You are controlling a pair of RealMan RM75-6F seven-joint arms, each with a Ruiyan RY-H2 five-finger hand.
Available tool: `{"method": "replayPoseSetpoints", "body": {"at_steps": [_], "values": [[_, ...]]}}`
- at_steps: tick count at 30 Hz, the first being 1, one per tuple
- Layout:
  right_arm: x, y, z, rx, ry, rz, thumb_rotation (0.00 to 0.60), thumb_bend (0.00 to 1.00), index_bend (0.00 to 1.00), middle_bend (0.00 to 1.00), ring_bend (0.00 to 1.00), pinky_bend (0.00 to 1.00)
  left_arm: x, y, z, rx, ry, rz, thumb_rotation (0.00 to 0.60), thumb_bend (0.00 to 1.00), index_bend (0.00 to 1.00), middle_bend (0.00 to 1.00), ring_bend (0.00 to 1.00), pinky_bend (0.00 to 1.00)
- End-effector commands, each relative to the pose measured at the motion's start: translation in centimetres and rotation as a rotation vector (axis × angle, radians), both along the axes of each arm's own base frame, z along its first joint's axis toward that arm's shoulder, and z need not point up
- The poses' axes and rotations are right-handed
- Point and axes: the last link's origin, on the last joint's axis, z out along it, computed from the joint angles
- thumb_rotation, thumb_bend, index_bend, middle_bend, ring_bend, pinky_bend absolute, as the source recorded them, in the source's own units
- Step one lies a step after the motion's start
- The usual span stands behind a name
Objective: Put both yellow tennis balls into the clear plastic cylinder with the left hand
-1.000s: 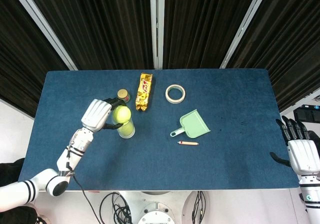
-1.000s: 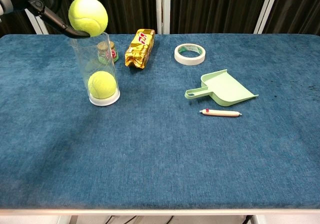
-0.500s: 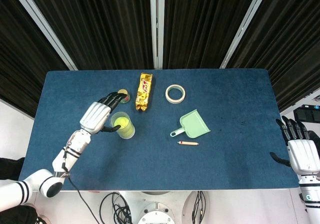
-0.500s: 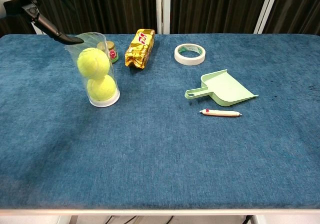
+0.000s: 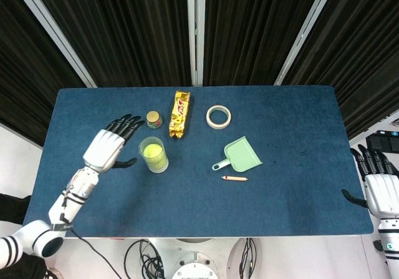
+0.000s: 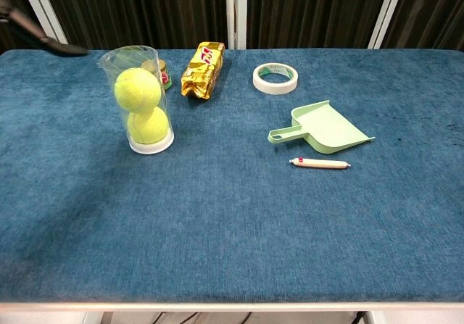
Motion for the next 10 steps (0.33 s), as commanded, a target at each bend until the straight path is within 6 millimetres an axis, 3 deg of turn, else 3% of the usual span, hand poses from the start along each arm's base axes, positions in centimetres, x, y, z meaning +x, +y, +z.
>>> {"method": "replayPoseSetpoints", "body": {"at_steps": [1, 6, 10], "values": [[-0.7, 0.3, 0.5, -0.013, 0.01, -0.014, 0.6, 0.09, 0.0, 0.0, 0.0, 0.0, -4.4, -3.7, 2.9, 0.102, 0.123, 0.09, 0.6, 0.15, 0.14, 0.07, 0.03, 0.16], [-1.9, 0.9, 1.2, -0.023, 0.041, -0.036, 0.6, 0.09, 0.0, 0.0, 0.0, 0.0, -10.5, -7.7, 5.9, 0.21, 0.215, 0.282, 0.6, 0.14, 0.14, 0.07, 0.0, 0.14], [-2.7, 1.3, 1.4, -0.027, 0.06, -0.063, 0.6, 0.09, 0.0, 0.0, 0.0, 0.0, -13.9, -9.7, 7.4, 0.253, 0.207, 0.388, 0.6, 0.14, 0.13, 0.07, 0.0, 0.13]]}}
